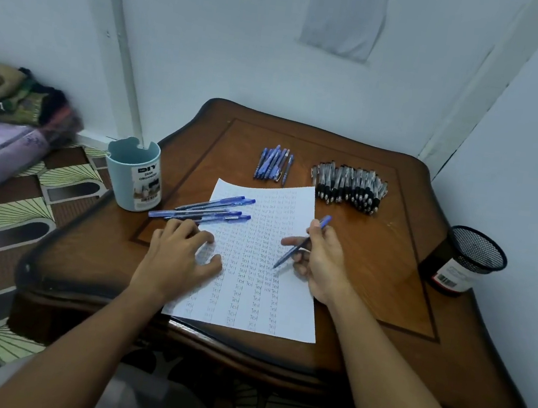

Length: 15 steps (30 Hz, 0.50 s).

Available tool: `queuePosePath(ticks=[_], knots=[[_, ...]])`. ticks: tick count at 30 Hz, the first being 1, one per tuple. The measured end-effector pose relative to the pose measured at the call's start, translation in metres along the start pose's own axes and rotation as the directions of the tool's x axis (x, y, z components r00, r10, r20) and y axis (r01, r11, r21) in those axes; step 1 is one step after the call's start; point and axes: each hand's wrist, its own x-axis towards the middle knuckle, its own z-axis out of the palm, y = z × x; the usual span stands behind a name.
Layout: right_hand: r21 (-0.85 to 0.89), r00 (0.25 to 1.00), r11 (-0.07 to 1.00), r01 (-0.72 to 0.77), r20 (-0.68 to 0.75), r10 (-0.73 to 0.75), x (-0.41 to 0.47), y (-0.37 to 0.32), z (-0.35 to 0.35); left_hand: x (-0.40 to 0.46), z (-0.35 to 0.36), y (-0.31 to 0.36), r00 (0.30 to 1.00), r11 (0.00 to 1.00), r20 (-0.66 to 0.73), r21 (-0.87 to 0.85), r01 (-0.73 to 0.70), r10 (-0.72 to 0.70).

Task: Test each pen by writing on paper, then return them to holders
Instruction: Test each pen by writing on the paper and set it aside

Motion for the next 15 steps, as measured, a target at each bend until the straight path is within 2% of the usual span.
queuePosePath(ticks=[4,8,15], knots=[[-0.011,0.997,0.997,0.08,0.01,-0.08,-0.002,0.0,-0.013,0.0,0.001,0.0,0.999,1.0,-0.032,-0.004,-0.003,0.003],[-0.213,0.985,0.963,0.167,0.066,-0.157,-0.008,0.007,-0.02,0.002,0.001,0.0,1.0,1.0,-0.024,0.002,-0.014,0.014],[-0.275,0.966,0.928,0.251,0.136,-0.222,-0.017,0.014,-0.022,0.001,0.002,-0.001,1.0,1.0,-0.015,0.012,-0.014,0.014]])
